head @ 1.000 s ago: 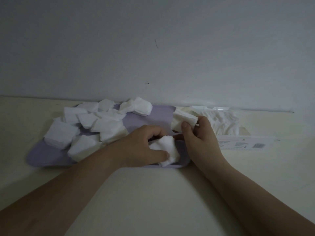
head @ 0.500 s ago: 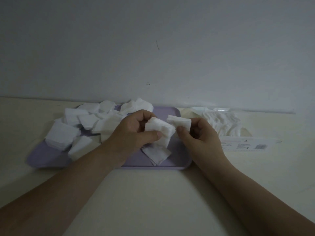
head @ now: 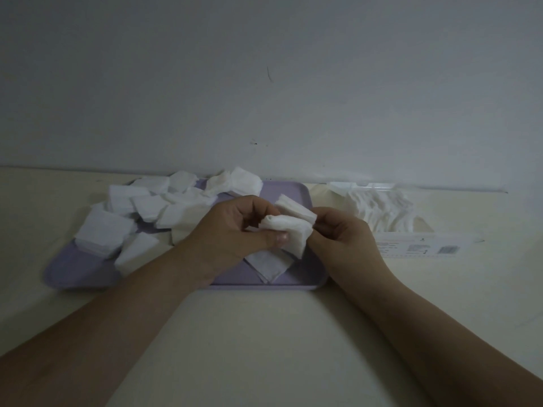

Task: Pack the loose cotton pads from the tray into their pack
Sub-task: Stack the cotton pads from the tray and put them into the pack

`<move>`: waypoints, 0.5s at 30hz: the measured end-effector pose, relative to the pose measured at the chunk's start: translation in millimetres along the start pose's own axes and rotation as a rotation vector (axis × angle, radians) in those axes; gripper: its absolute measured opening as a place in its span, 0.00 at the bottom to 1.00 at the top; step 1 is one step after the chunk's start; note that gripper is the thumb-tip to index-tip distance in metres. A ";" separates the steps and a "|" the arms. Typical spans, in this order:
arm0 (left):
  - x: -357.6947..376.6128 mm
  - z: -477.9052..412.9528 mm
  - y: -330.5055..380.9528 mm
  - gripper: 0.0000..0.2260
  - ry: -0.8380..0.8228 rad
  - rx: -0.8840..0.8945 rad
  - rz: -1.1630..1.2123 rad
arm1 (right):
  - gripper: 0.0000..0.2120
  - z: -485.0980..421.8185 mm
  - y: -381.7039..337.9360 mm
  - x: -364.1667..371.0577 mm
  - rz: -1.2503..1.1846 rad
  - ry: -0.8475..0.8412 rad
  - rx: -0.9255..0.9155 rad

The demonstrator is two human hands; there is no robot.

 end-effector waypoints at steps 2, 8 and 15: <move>-0.7 0.0 0.1 0.12 0.018 0.019 -0.049 | 0.09 0.5 -0.4 1.2 0.012 -0.027 -0.027; -0.2 1.3 3.5 0.13 0.083 0.038 -0.078 | 0.10 3.1 -5.7 2.9 0.013 -0.100 -0.053; 1.7 2.5 5.5 0.16 0.102 0.055 -0.115 | 0.14 5.5 -9.4 5.0 -0.016 -0.182 0.000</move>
Point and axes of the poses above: each hand's wrist, its own z-axis away from the middle knuckle, its own x-axis out of the palm, y = z × x, the point moved 2 cm from there along -z, towards the middle knuckle, and after that the axes turned 5 degrees about x, right-handed, at the moved point
